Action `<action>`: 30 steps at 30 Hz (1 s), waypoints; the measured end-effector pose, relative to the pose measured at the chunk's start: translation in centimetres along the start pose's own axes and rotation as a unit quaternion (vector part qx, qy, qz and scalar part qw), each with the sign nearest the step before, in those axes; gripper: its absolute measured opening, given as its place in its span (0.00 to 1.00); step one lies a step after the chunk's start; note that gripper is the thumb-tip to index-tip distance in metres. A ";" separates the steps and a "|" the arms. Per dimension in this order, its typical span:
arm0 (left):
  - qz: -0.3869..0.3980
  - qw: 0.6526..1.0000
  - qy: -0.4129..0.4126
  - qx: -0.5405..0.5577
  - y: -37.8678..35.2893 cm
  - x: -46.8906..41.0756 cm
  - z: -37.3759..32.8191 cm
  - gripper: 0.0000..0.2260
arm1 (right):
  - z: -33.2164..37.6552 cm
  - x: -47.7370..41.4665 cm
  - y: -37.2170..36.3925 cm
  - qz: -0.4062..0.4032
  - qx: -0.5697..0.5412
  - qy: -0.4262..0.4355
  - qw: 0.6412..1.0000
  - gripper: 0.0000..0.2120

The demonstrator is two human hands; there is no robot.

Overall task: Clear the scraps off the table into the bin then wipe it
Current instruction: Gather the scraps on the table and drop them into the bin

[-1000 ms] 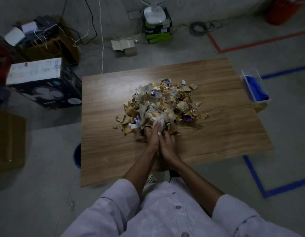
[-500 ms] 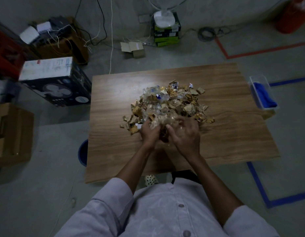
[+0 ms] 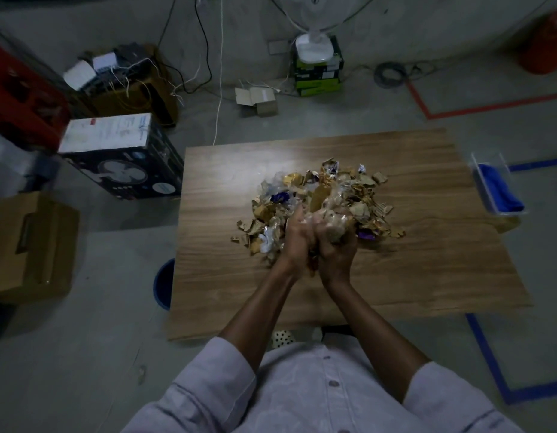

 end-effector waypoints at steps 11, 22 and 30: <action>-0.014 0.982 0.100 0.157 0.2 -1.7 0.9 0.38 | -0.3 -1.2 -0.8 0.019 0.046 -0.009 0.999 0.17; -0.122 0.965 0.205 0.111 3.7 -3.2 6.0 0.26 | 0.5 -3.8 -0.7 0.057 -0.326 -0.380 0.864 0.34; -0.107 0.958 0.240 0.111 1.0 -1.6 5.5 0.21 | -0.2 -3.3 0.0 0.082 -0.332 -0.408 0.846 0.35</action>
Point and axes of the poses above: each hand's wrist, its own x-axis away from the middle knuckle, its own y-axis out of the back of the hand, z = x × y, the point moved 8 cm from there along -x, towards the middle knuckle, and after that the axes turned 13 degrees about -z, right-handed, at the moved point
